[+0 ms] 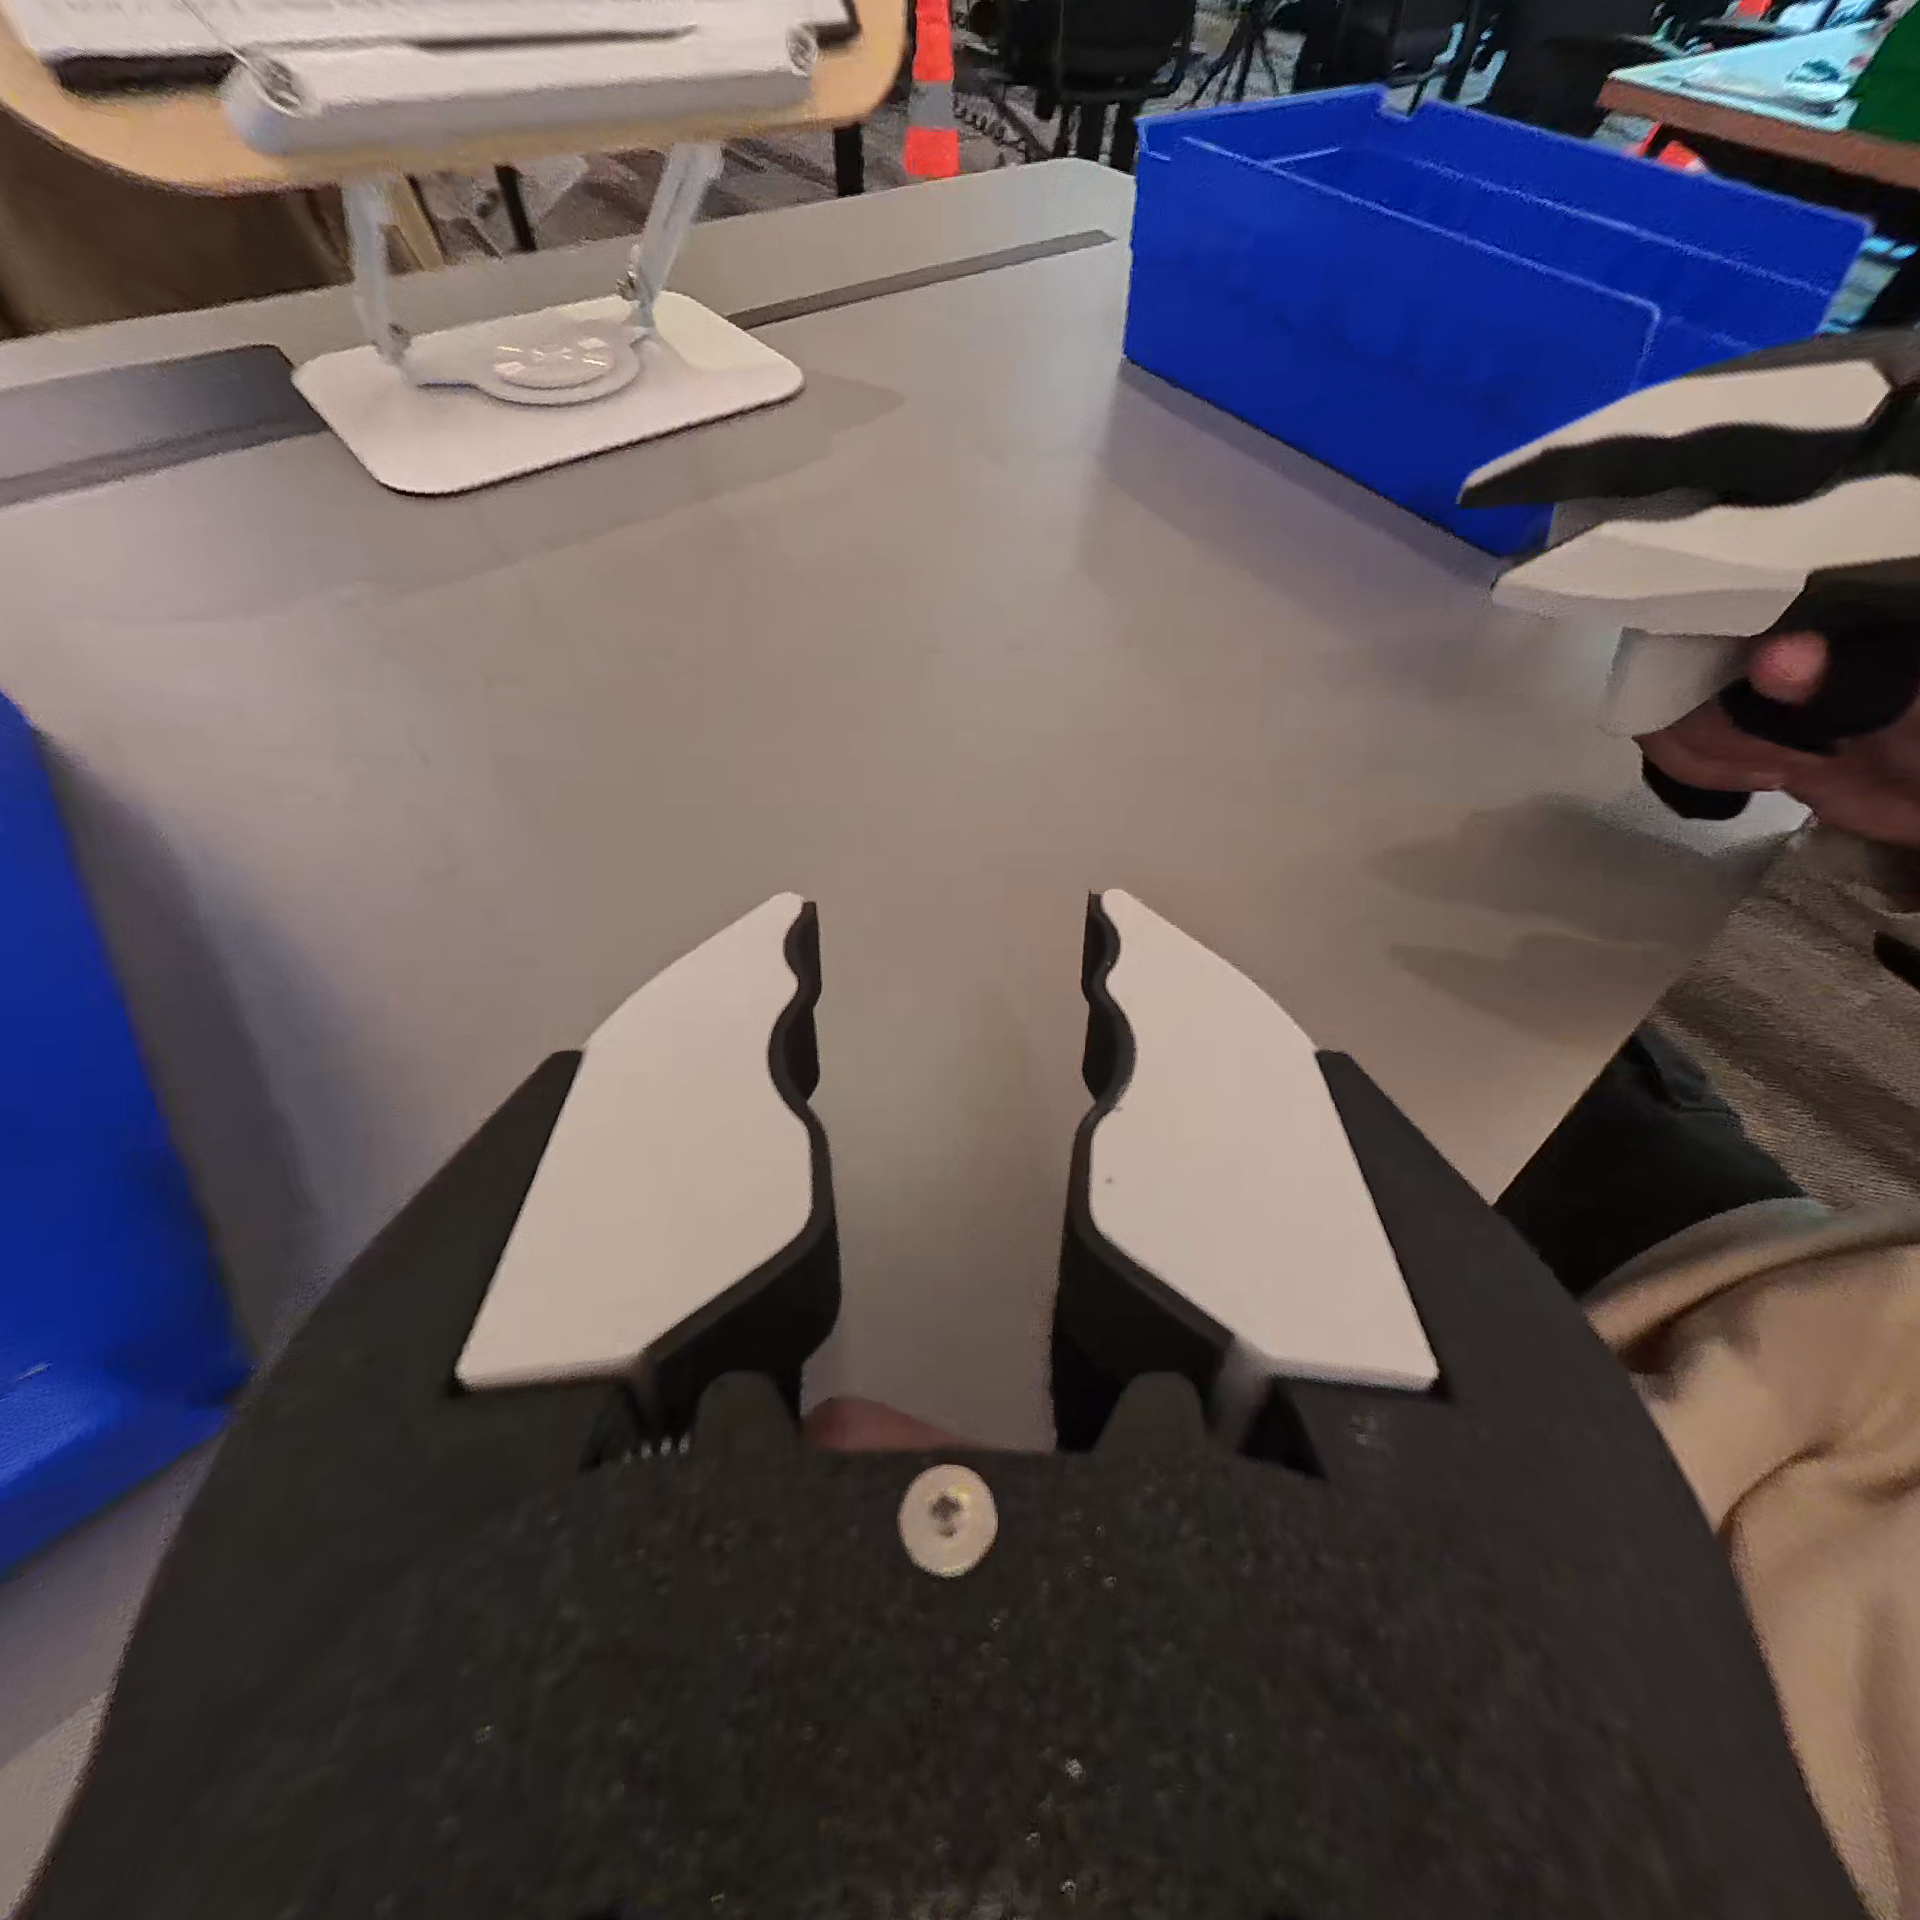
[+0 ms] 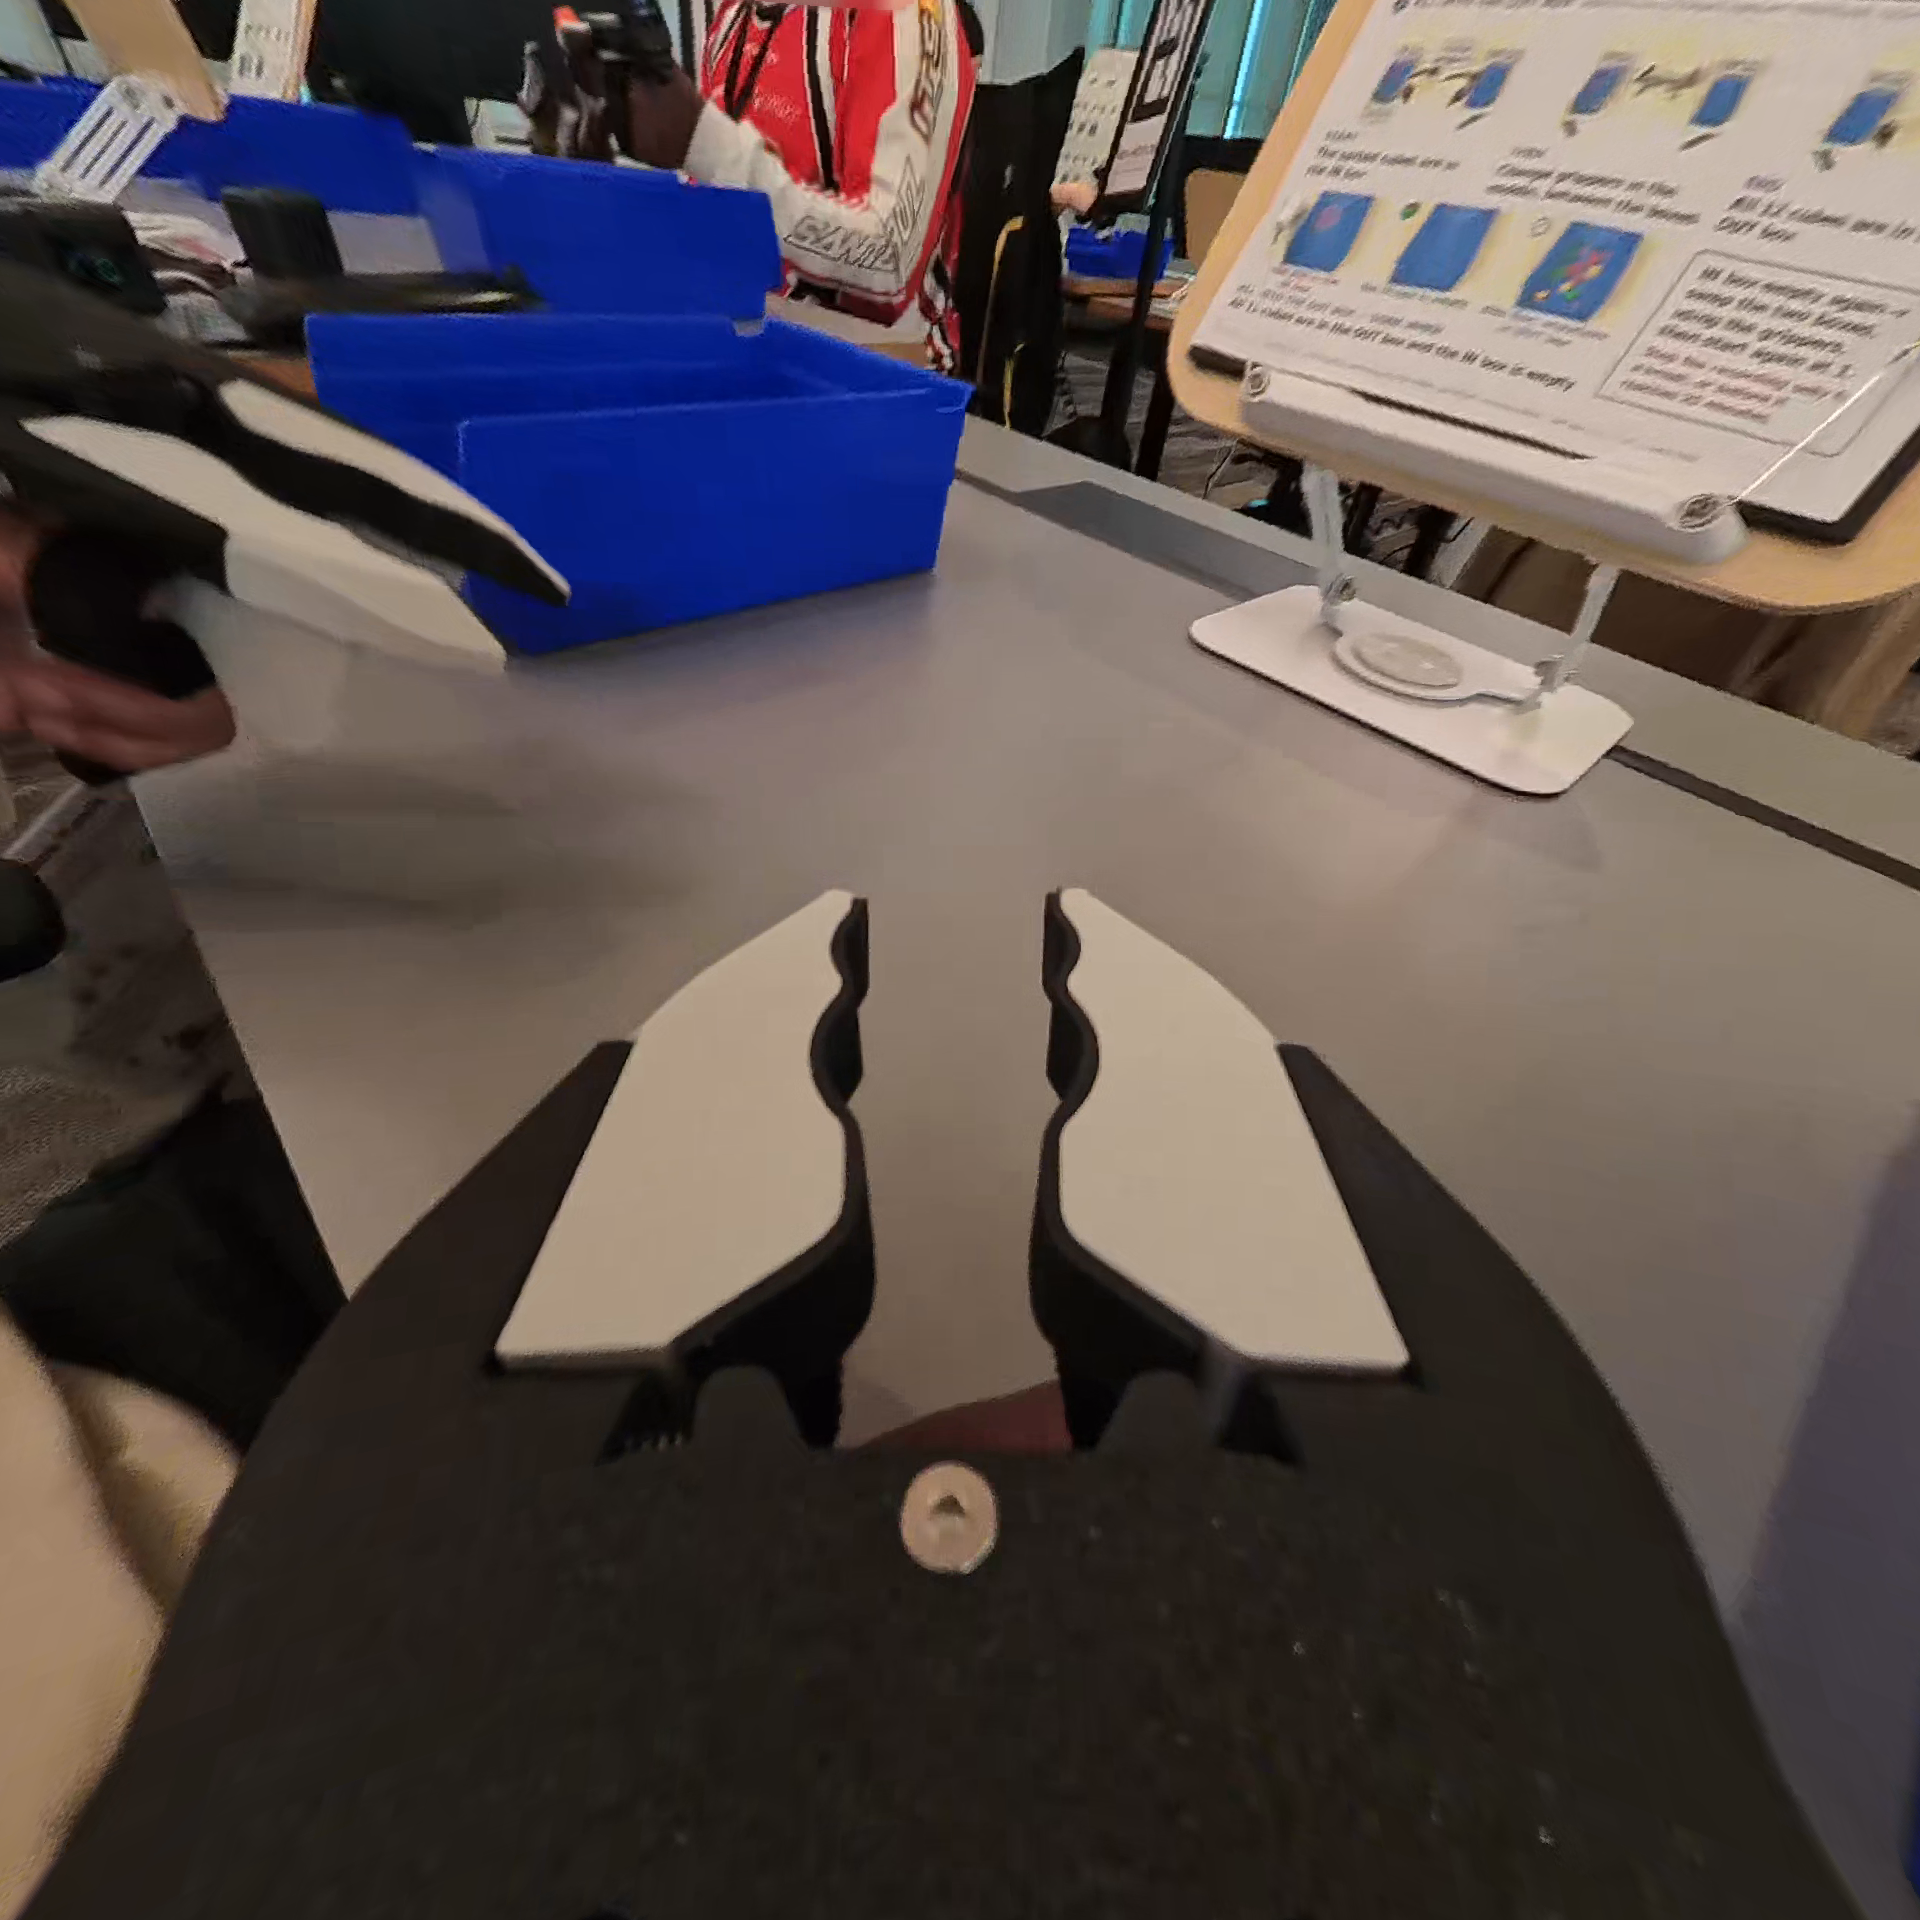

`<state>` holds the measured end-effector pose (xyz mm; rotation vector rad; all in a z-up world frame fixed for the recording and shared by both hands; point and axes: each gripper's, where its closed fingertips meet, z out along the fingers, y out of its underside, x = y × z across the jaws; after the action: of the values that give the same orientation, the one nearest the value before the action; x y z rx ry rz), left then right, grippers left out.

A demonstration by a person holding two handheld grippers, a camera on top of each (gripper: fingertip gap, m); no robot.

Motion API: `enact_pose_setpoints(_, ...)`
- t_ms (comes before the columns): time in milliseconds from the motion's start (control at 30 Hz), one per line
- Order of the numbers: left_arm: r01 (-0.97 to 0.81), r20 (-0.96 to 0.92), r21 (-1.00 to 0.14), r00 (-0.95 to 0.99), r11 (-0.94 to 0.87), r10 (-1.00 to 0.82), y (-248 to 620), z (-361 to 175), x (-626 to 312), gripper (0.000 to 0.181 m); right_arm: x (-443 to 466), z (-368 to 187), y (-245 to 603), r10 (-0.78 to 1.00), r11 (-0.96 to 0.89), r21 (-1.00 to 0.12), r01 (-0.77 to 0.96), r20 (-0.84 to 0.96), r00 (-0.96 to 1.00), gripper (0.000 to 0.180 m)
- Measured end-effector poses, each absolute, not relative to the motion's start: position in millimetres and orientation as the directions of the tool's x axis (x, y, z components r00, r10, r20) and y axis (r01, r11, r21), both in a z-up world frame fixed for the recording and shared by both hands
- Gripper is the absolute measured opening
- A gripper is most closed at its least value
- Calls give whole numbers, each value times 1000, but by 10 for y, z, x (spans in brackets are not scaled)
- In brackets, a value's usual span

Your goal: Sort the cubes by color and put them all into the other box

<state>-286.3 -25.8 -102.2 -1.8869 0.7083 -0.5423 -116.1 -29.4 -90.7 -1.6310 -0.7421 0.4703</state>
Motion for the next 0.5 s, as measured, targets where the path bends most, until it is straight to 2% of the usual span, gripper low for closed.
enact_pose_setpoints(67,-243,13,-918,772,-314,-636,-200,-870,-3108,46,-1190,-969,-303,700,-89,-972,217,94,708,31)
enact_pose_setpoints(167,-225,-57,-918,891,-328,-451,180,-520,-3769,39,-1196,-1028,-283,703,-107,-966,235,93,705,31)
enact_pose_setpoints(267,-271,-132,-850,940,-452,-316,776,-468,-4385,48,-1192,-1057,-251,710,-138,-966,221,59,702,30)
enact_pose_setpoints(500,-218,-39,-629,968,-746,-250,2170,-1370,-4935,51,-1130,-1144,-234,713,-237,-955,178,-46,700,29)
